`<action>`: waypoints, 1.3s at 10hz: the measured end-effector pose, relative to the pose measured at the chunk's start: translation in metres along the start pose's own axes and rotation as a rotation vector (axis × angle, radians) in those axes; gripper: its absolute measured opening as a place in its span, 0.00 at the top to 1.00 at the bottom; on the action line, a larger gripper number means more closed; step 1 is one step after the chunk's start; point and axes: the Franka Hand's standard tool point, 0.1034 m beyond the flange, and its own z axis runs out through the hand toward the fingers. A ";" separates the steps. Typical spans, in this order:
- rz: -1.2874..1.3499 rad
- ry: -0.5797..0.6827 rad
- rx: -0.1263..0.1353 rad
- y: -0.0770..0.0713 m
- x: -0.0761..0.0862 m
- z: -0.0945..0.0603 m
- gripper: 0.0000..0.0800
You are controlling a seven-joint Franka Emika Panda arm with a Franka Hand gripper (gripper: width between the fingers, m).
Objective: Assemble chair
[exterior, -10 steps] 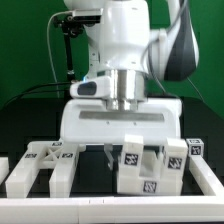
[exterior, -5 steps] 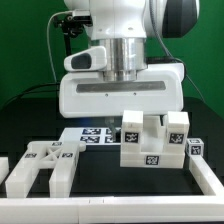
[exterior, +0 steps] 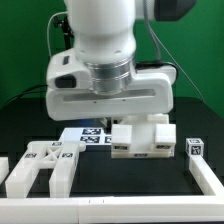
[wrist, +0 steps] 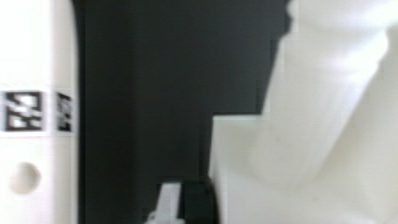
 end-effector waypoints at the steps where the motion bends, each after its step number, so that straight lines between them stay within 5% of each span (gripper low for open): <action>1: 0.027 -0.075 0.012 0.008 0.001 0.003 0.95; 5: 0.019 -0.286 0.020 0.012 -0.002 0.015 0.95; 7: -0.060 -0.274 -0.003 0.027 0.007 0.009 0.95; 9: -0.184 -0.245 -0.029 0.022 0.018 0.007 0.95; 13: -0.111 -0.247 -0.028 0.027 0.018 0.005 0.95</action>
Offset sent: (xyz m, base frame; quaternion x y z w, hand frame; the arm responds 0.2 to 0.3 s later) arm 0.0000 0.0000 0.0000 0.0000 -0.1938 0.0000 0.9810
